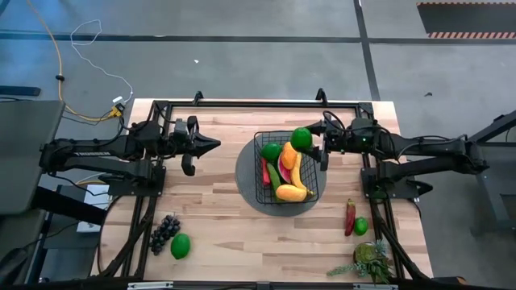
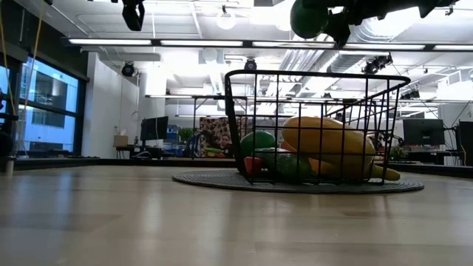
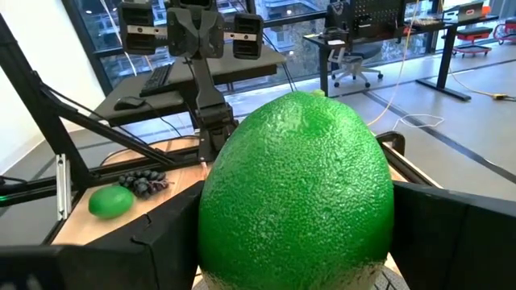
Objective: Build produce basket
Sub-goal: Put the green lime into the black wire basket
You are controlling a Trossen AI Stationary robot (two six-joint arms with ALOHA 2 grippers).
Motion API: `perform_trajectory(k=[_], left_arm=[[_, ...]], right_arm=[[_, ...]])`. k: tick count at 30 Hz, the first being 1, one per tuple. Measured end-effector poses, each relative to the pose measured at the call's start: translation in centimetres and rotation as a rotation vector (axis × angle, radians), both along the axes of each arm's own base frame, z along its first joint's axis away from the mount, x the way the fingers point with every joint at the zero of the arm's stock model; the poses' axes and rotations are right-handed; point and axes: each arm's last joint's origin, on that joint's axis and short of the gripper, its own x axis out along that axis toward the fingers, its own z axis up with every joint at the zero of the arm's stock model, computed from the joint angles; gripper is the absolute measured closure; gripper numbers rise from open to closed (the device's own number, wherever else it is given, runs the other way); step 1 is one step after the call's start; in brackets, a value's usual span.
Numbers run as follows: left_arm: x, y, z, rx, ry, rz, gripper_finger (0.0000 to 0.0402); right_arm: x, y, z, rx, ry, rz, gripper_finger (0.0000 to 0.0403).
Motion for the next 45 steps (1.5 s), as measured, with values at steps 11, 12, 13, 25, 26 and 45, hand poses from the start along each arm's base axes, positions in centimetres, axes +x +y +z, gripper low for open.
perform_trajectory(k=[11, 12, 13, 25, 26, 45], left_arm=[[0.0, 0.0, 0.0, 0.000, 0.000, 0.000, 0.0401], [0.0, 0.0, 0.0, 0.000, 0.000, 0.000, 0.0401], [0.0, 0.0, 0.0, 0.000, 0.000, 0.000, 0.0401], [0.0, 0.0, 0.0, 0.000, 0.000, 0.000, 0.0401], [0.0, 0.0, 0.0, 0.000, 0.000, 0.000, 0.0401], [0.0, 0.0, 0.0, 0.000, 0.001, 0.002, 0.0401]], right_arm=[[0.0, 0.0, 0.0, 0.006, -0.001, -0.001, 0.0114], [0.0, 0.0, 0.0, 0.015, -0.002, -0.003, 0.0114], [0.0, 0.0, 0.0, 0.028, -0.004, -0.005, 0.0114], [2.4, 0.1, 1.6, 0.092, 0.165, -0.028, 0.0114], [3.0, 0.1, 1.6, 0.100, 0.235, -0.025, 0.0114], [12.3, -0.6, -7.6, 0.496, 0.854, -0.132, 0.0114]])
